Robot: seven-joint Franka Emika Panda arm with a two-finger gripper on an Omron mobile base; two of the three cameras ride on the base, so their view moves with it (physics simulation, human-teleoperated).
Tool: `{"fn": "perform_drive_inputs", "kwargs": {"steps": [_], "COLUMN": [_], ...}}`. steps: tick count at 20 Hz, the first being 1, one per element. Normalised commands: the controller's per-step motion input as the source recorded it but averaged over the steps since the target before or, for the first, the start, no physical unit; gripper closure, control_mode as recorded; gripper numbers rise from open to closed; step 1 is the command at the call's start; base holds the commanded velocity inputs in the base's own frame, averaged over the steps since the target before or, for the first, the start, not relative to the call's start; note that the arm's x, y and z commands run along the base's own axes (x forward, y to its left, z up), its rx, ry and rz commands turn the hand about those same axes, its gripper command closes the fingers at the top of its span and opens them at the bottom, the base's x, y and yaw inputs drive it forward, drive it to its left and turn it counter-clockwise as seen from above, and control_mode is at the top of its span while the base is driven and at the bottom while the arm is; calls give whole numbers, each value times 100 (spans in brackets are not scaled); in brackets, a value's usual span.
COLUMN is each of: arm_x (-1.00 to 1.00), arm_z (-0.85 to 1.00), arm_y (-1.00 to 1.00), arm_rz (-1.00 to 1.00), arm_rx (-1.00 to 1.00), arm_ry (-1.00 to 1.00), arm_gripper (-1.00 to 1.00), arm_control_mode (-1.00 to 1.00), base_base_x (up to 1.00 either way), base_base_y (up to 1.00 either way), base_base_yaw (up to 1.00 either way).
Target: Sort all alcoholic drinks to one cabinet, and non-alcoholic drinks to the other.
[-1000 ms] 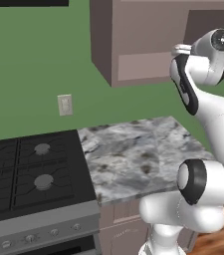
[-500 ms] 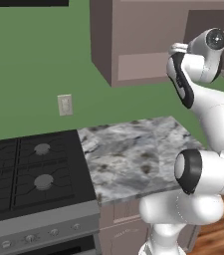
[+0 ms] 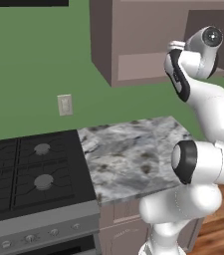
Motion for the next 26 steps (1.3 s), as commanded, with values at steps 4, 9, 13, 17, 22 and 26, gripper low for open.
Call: {"fn": "perform_drive_inputs", "kwargs": {"steps": [4, 9, 13, 17, 22, 26], "arm_x": [18, 21, 24, 22, 13, 8], "arm_z": [-7, -6, -10, -8, -1, -2], "arm_y": [0, 0, 0, 0, 0, 0], "arm_rz": [0, 0, 0, 0, 0, 0], "arm_rx": [0, 0, 0, 0, 0, 0], "arm_ry": [0, 0, 0, 0, 5, 6], "arm_gripper": [100, 100, 100, 100, 100, -100], "arm_control_mode": [-100, -100, -100, -100, -100, -100], "base_base_x": [0, 0, 0, 0, 0, 0], "base_base_y": [0, 0, 0, 0, 0, 0], "base_base_yaw": [0, 0, 0, 0, 0, 0]}}
